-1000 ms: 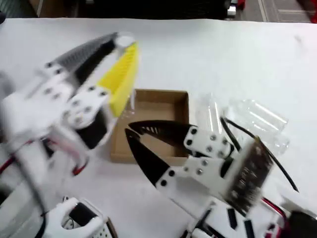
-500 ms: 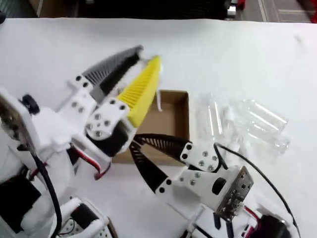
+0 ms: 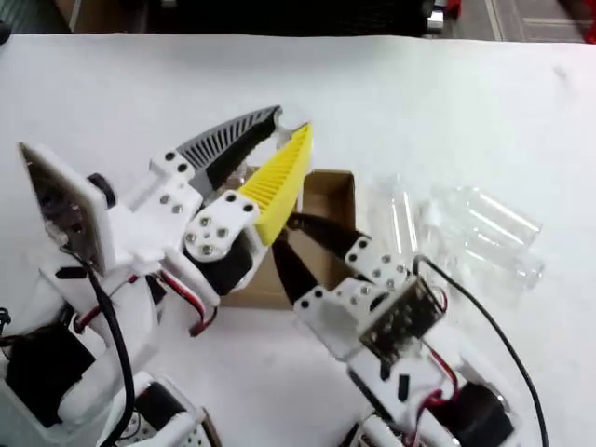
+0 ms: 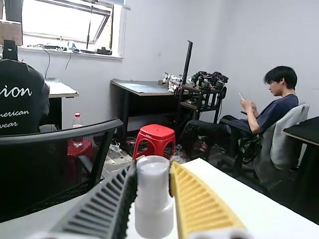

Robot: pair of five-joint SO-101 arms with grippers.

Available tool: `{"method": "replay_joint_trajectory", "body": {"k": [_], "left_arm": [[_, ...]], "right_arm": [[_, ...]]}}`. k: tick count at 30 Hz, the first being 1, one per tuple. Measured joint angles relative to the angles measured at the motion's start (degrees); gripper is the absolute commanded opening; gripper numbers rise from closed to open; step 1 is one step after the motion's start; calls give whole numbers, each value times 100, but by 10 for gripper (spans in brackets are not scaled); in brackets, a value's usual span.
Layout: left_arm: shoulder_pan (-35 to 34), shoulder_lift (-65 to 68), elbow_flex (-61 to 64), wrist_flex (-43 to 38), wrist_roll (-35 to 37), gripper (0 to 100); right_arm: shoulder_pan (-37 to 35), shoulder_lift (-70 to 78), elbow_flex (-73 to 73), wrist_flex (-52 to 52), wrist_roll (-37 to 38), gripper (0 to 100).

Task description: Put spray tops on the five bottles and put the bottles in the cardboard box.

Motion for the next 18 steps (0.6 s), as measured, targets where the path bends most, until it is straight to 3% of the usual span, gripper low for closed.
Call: {"method": "replay_joint_trajectory", "body": {"k": [9, 18], "left_arm": [[-18, 0, 0, 387, 0, 31], [-18, -9, -360, 976, 0, 32]], "right_arm": [[589, 26, 905, -1020, 44, 15], [949, -62, 923, -1301, 44, 15]]}}
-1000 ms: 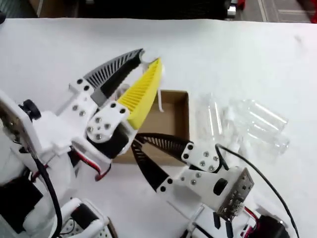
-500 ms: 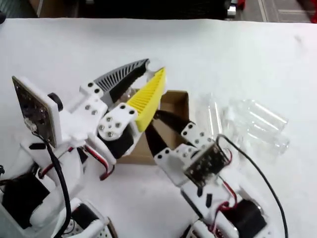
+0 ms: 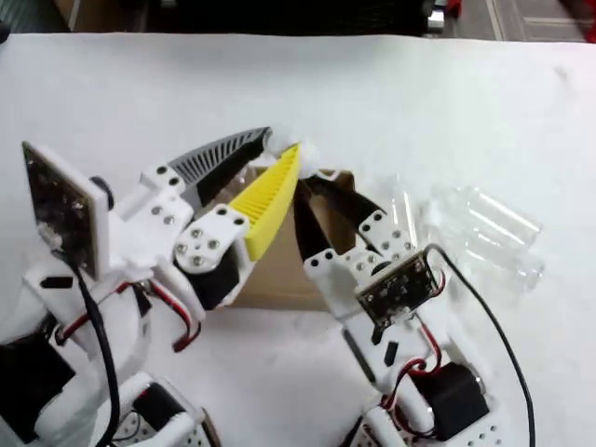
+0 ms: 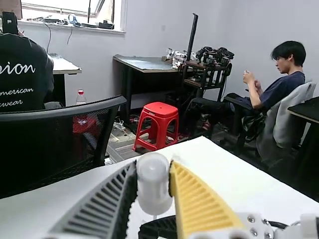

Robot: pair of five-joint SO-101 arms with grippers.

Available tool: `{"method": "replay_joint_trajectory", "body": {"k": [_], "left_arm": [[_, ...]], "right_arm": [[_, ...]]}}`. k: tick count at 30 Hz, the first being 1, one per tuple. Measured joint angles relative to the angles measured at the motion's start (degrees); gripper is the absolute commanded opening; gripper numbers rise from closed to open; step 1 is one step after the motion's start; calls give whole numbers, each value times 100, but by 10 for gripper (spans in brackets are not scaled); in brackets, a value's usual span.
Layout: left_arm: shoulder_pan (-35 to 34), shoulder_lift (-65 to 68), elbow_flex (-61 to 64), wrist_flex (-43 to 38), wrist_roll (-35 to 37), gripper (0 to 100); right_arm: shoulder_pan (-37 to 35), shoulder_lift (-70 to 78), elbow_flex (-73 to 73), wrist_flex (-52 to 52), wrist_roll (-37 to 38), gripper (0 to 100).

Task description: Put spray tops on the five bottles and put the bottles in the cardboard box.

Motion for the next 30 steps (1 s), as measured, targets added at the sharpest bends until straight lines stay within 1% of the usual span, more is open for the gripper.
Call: {"method": "replay_joint_trajectory", "body": {"k": [3, 7, 10, 14, 17, 19, 22, 25, 28, 30], "left_arm": [[0, -18, -26, 26, -44, 29], [-18, 9, -26, -167, -703, 31], [-404, 9, -26, -360, -1011, 31], [-1336, 18, -26, -440, -1134, 29], [-2031, 255, -53, -448, -1134, 28], [-2215, 730, -105, -448, -1143, 28], [-2303, 1301, -88, -448, -1143, 28], [-2338, 1266, -105, -448, -1108, 28], [-2374, 1415, -97, -448, -800, 28], [-2356, 1407, -97, -448, -607, 28]], "right_arm": [[-35, -18, 0, 246, 0, 15], [-492, -334, -105, 1055, 0, 15], [-633, -800, -176, 1670, 26, 15], [-598, -1257, -97, 2110, 18, 15], [-325, -1477, 316, 2119, 26, 15], [-105, -1574, 738, 2066, 26, 15], [176, -1705, 1530, 1758, 18, 15], [352, -1837, 2505, 1292, 18, 15], [712, -2040, 3244, 870, 18, 15], [932, -2110, 3473, 642, 18, 15]]}}
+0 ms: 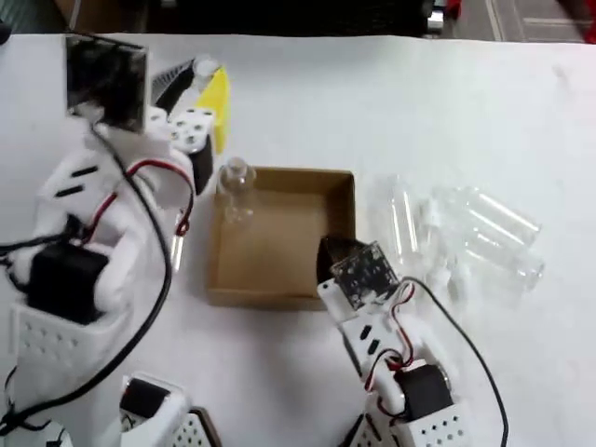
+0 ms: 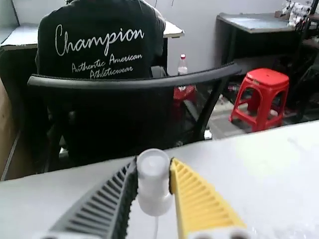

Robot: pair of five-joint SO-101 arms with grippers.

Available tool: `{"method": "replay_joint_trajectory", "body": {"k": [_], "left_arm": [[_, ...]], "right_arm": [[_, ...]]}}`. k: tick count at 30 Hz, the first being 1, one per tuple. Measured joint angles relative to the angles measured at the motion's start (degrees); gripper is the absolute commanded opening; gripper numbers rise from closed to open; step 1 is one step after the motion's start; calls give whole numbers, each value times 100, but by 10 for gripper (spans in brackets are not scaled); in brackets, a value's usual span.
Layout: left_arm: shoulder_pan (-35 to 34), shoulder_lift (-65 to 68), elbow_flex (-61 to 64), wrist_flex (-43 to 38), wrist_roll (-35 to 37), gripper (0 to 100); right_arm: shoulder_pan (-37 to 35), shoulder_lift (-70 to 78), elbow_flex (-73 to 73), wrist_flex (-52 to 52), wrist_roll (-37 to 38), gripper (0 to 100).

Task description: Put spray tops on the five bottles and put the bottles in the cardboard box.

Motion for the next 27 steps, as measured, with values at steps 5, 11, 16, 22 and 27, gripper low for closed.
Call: {"method": "replay_joint_trajectory", "body": {"k": [5, 11, 16, 22, 27], "left_arm": [[-9, 0, 229, -35, 633, 28], [-149, 9, 615, -273, 818, 28], [-431, 9, 615, -273, 818, 28], [-510, 9, 897, -290, 818, 28], [-510, 9, 1046, -448, 818, 28]], "right_arm": [[79, -9, 88, -123, 0, 15], [62, -18, 88, -123, 0, 15], [62, -35, 246, -193, 0, 15], [62, -35, 264, -193, 0, 15], [62, -35, 264, -193, 0, 15]]}}
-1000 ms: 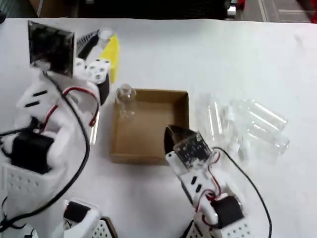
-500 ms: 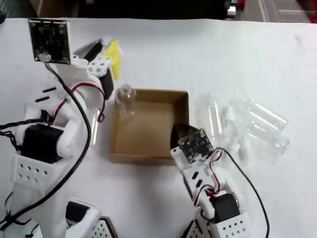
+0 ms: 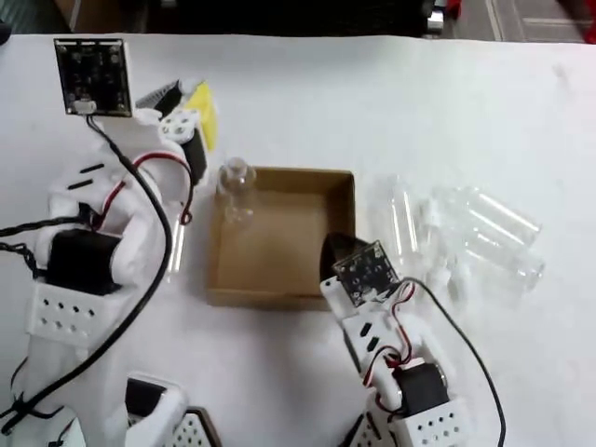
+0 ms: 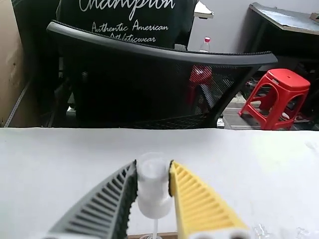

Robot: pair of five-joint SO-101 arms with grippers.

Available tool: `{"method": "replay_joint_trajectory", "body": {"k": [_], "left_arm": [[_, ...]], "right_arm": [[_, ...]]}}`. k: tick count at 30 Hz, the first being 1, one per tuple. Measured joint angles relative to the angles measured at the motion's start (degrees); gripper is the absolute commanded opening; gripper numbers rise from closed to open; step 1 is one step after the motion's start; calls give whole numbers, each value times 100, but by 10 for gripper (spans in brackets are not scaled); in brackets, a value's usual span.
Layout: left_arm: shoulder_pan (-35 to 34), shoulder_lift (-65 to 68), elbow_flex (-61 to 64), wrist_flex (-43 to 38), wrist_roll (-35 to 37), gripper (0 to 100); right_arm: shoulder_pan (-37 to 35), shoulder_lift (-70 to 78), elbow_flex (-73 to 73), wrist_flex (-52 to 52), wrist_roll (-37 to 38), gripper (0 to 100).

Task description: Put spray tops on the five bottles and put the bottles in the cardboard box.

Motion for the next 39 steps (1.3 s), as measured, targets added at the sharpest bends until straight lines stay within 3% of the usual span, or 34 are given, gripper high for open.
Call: {"method": "replay_joint_trajectory", "body": {"k": [13, 24, 39], "left_arm": [[9, 0, -44, -88, 0, 28], [563, 0, -44, -88, 0, 28], [510, 0, -44, -88, 0, 28]], "right_arm": [[0, 0, 0, 0, 0, 15], [-9, 0, 0, 0, 0, 15], [-35, 0, 0, 0, 0, 15]]}}
